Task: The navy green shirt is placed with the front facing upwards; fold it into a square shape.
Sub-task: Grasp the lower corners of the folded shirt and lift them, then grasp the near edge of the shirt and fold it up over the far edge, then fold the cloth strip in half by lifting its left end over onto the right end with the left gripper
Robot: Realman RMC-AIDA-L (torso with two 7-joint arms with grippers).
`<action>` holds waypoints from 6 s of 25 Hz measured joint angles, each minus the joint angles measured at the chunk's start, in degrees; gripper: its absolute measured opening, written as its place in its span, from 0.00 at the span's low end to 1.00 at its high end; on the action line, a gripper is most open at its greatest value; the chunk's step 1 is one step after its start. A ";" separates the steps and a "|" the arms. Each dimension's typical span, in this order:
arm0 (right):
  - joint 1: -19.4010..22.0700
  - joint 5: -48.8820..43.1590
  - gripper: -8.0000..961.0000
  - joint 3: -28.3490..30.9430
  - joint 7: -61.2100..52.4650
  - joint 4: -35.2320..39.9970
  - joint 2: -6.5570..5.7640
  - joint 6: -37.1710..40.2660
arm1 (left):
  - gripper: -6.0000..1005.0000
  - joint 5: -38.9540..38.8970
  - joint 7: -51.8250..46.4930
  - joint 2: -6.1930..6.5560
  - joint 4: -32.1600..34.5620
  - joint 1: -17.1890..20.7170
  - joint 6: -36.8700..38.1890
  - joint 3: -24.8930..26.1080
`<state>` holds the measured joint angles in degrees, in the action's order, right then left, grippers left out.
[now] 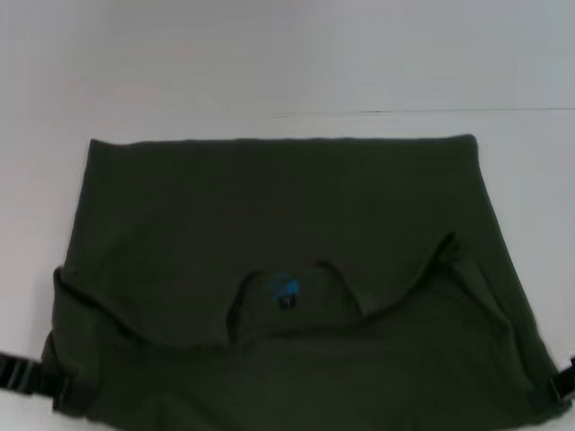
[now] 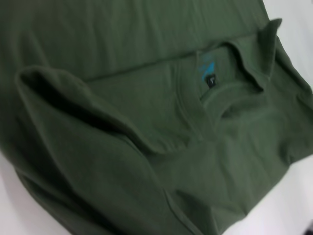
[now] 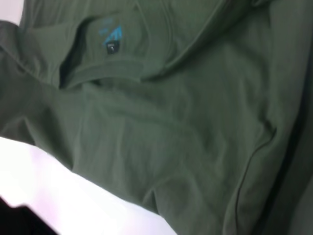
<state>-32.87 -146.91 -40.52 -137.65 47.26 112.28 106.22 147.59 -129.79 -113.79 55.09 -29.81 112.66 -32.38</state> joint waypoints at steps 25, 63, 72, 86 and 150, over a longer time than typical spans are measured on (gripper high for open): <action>-5.83 7.36 0.05 13.64 -2.17 -0.88 1.61 -26.11 | 0.06 2.26 -17.41 1.75 -3.48 -11.14 -28.53 -2.85; -18.59 7.32 0.05 1.74 -2.19 -15.50 4.21 -70.84 | 0.07 2.35 -23.69 -0.27 -13.33 -19.12 -60.73 -7.91; -19.00 7.30 0.05 0.42 -4.32 -15.62 2.72 -70.26 | 0.07 2.18 -24.48 -0.43 -14.56 -19.74 -64.11 -7.96; -11.15 18.35 0.58 2.12 -2.93 -8.32 -0.39 -52.96 | 0.53 -9.15 -22.19 -4.13 -4.86 -11.44 -59.53 -5.34; 7.02 47.08 0.89 8.61 13.64 -15.53 -1.10 -26.91 | 0.88 -30.73 -27.37 -4.86 -24.27 6.83 -45.84 9.88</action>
<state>-25.85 -99.84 -31.92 -124.01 31.73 111.18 79.31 116.86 -157.15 -118.65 30.82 -22.98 66.83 -22.50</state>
